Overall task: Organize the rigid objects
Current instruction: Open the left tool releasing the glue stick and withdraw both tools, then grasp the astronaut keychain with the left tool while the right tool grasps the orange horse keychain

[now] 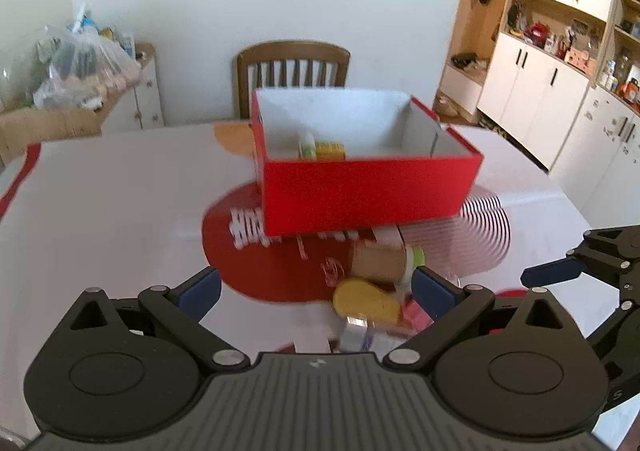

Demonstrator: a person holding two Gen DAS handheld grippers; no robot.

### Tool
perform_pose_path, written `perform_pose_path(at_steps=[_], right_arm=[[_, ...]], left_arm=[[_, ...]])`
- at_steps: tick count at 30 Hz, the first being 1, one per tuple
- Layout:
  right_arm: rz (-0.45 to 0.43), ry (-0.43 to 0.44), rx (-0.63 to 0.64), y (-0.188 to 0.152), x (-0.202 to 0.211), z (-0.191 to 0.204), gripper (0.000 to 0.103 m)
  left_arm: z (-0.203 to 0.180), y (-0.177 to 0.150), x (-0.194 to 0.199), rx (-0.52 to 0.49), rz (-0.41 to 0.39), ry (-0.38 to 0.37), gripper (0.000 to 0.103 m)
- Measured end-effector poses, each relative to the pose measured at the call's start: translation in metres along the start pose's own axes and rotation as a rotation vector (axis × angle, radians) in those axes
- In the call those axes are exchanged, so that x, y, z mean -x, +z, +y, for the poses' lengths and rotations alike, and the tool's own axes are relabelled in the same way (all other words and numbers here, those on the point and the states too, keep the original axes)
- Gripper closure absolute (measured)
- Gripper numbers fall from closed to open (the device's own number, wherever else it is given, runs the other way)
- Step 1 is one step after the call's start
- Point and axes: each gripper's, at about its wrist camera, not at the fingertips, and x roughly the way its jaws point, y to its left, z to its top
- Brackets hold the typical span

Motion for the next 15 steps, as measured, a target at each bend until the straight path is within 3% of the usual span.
perform_pose_path(at_steps=[10,15], right_arm=[[0.022,0.006,0.07,-0.028,-0.022,0.017,0.014],[0.049,0.01,0.101,-0.04,-0.037,0.023,0.017]], left_arm=[[-0.005,-0.06,-0.032,-0.001,0.085,-0.014,0.001],[-0.014,-0.081,-0.043,-0.067,0.091,-0.011,0.001]])
